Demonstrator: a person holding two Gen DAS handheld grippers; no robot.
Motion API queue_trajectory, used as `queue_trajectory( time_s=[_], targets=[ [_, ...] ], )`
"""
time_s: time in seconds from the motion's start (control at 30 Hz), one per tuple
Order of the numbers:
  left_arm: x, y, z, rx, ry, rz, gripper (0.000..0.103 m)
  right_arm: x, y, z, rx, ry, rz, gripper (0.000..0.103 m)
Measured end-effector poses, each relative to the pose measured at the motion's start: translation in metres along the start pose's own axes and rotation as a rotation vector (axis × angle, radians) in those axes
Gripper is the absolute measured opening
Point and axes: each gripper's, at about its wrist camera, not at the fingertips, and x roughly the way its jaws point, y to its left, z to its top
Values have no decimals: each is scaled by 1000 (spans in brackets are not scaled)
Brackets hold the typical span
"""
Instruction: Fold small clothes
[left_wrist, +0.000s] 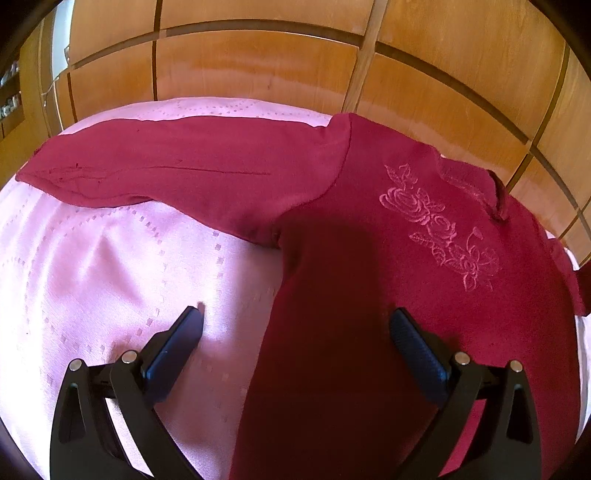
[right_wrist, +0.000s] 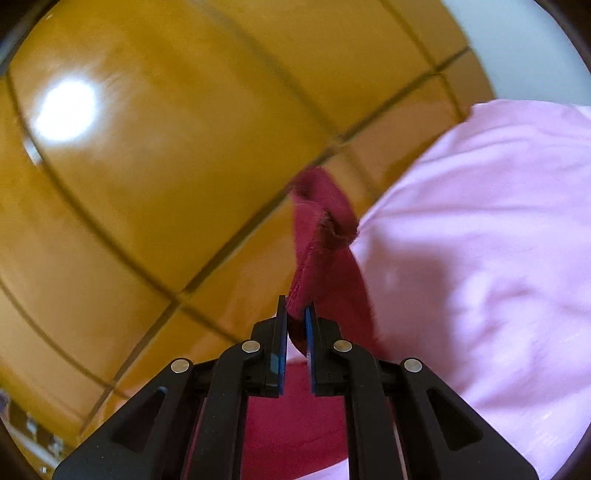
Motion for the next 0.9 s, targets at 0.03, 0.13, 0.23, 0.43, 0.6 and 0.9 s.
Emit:
queue_trajectory(
  time_s=[0.03,0.13,0.23,0.43,0.6,0.9],
  targets=[
    [0,1,0,-2,-2,-2,101,-2,11,-7,-6,13,22,8],
    [0,0,0,-1,-3,-1,101,2,51,-27,-46,57,99,8],
    [0,0,0,-1,-4,-1,101,12,98,-58,-120,127,181,8],
    [0,1,0,-5,-8,-7,101,32,167,-138,-241,281,288,8],
    [1,1,0,-9,-13,-12,101,56,205,-203,-302,407,345,8],
    [3,0,0,-4,-17,-5,101,86,225,-284,-448,561,319,8]
  ],
)
